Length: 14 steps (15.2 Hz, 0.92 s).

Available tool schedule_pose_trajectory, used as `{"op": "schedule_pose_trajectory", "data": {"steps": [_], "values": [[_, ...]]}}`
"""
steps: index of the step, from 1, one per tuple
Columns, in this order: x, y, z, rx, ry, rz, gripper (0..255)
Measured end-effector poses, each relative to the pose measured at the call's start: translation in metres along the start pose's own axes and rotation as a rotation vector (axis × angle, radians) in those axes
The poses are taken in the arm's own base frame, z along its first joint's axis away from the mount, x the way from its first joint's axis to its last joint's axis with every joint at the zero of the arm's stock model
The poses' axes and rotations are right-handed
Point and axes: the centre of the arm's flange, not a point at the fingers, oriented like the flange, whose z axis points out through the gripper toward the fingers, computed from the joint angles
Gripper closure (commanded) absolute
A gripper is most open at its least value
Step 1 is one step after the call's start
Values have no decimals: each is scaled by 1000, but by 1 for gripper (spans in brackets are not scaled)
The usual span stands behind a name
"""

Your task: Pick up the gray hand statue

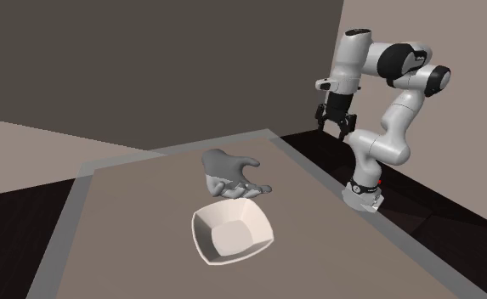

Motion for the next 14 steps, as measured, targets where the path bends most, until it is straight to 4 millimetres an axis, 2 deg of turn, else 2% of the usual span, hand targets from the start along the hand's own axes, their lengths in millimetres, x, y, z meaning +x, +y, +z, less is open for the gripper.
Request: {"op": "schedule_pose_trajectory", "data": {"steps": [1,3,9,14], "values": [[0,0,0,0,0,0,0],[15,6,0,15,-2,34,0],[85,38,15,85,-13,194,0],[141,77,36,147,-23,334,0]]}}
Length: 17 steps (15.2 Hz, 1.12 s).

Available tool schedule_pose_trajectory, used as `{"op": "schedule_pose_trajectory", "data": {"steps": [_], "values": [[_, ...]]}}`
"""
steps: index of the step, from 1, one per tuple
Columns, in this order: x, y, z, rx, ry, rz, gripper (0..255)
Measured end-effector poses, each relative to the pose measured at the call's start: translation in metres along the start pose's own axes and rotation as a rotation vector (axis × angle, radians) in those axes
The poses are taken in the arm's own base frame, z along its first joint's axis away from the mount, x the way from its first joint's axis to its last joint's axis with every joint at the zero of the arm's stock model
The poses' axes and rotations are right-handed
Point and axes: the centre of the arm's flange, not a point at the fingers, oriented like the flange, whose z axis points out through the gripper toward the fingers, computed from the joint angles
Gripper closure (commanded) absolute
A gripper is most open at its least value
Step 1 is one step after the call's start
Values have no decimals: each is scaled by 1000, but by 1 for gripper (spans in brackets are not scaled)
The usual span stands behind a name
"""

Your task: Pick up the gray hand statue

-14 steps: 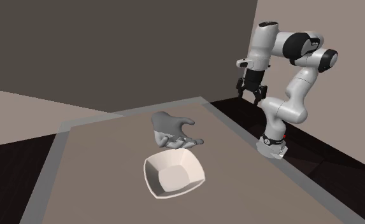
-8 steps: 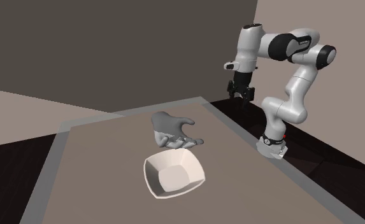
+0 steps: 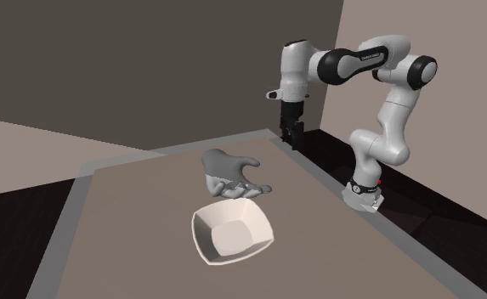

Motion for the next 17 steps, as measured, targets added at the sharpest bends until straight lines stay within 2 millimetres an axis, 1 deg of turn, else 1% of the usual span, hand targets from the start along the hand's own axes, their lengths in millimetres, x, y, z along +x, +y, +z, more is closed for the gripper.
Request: {"op": "schedule_pose_trajectory", "data": {"steps": [1,2,4,7,10,12,14,17], "values": [[16,3,3,12,-1,28,0],[29,5,8,24,-4,56,0],[55,19,9,48,-7,113,0],[90,37,17,85,-13,197,0],[125,60,26,121,-18,281,0],[145,78,37,145,-22,338,0],[158,85,42,159,-24,369,0],[161,90,56,163,-25,377,0]]}}
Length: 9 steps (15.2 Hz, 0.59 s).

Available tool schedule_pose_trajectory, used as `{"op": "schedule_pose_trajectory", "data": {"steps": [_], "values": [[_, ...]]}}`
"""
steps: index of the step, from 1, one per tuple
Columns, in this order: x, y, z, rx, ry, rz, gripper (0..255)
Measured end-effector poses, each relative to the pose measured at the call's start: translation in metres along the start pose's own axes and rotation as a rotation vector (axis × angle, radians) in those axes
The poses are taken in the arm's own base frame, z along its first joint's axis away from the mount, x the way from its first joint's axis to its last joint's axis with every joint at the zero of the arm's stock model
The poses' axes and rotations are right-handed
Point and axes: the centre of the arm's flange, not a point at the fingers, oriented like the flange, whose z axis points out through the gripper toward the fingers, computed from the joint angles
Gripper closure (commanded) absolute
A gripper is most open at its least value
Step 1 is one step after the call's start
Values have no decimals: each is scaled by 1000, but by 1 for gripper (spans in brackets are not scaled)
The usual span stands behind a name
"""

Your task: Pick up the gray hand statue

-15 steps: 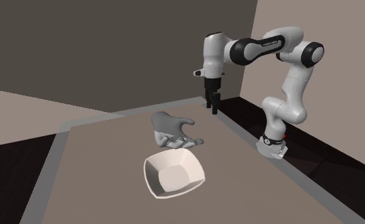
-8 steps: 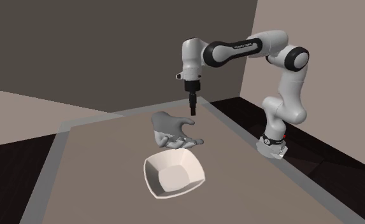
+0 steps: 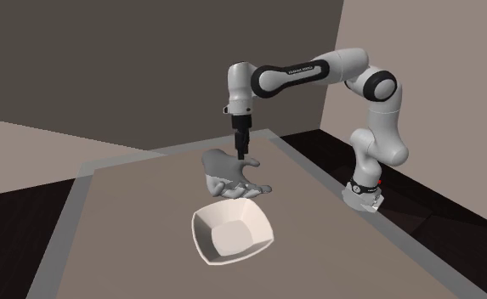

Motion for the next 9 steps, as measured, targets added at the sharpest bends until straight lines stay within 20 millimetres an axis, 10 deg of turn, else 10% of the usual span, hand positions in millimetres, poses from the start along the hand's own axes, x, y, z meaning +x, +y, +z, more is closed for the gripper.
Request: {"op": "schedule_pose_trajectory", "data": {"steps": [4,5,9], "values": [[4,6,18,1,0,1,0],[4,7,21,1,0,1,255],[5,7,23,1,2,2,255]]}}
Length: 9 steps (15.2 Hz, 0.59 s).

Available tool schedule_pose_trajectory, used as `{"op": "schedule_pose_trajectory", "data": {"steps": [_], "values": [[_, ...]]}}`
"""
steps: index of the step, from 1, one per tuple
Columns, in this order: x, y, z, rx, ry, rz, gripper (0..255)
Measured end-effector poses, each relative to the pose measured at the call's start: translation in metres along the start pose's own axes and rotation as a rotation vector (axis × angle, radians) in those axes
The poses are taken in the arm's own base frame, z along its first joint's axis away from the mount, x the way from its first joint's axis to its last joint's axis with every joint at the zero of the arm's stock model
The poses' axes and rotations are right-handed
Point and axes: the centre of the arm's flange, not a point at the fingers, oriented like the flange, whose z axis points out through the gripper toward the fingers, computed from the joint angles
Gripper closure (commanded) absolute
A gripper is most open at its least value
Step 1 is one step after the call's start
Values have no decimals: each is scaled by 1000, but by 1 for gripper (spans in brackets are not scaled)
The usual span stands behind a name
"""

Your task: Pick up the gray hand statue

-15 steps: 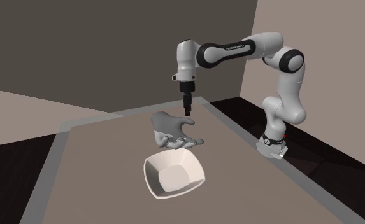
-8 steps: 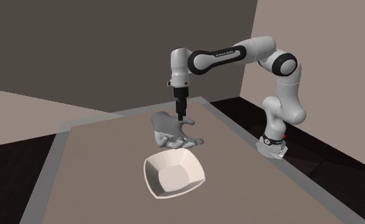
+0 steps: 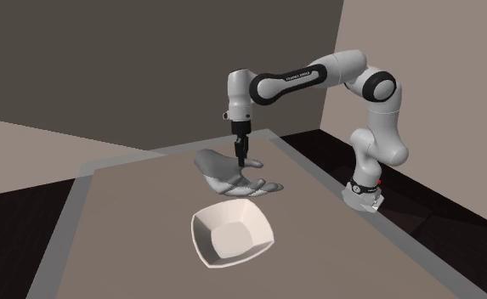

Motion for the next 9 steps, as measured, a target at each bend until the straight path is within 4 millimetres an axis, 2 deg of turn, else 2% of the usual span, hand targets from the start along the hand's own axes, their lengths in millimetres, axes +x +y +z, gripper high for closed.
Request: {"op": "schedule_pose_trajectory", "data": {"steps": [6,9], "values": [[0,0,0,0,1,0,255],[-1,-2,-10,-2,-2,1,255]]}}
